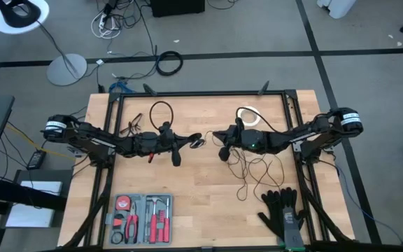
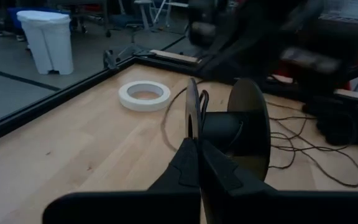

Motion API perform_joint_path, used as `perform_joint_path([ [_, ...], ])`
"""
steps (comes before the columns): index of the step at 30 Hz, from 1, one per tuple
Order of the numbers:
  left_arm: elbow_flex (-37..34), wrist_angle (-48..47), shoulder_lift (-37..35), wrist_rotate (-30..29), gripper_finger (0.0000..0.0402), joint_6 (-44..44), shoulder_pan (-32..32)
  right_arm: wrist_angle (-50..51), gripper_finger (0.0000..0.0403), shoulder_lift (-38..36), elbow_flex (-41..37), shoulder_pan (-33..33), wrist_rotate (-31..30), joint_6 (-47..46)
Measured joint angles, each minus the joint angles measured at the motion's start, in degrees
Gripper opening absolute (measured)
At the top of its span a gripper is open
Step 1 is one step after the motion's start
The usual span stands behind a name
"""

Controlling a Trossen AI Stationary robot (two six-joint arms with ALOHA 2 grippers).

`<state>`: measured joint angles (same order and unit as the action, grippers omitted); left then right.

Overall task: Coil cords
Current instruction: Coil the black wire on the black spool

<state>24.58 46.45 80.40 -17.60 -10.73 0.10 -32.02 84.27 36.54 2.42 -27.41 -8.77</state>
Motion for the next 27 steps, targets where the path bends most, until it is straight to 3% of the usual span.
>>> perform_joint_path([
  [4,0.00,0.04,0.00,-1.88,0.0000,0.01,0.00,4.99,0.0000,0.90,6.50,0.61,0.52,0.64],
  [10,0.04,0.02,0.00,-2.35,0.0000,0.01,0.00,22.48,0.0000,6.07,19.51,0.59,0.37,3.28],
  [14,0.04,-2.20,0.00,-2.36,0.0000,-0.28,0.00,33.98,0.0000,7.06,25.46,0.55,-5.04,4.38],
  [22,0.03,-6.35,0.00,-2.93,0.0000,-2.12,-0.02,45.09,0.0000,3.57,29.21,0.57,-7.43,4.51],
  [27,0.02,-5.77,0.00,-3.91,0.0000,-2.11,-0.04,44.64,0.0000,2.84,29.22,-0.11,-10.36,2.19],
])
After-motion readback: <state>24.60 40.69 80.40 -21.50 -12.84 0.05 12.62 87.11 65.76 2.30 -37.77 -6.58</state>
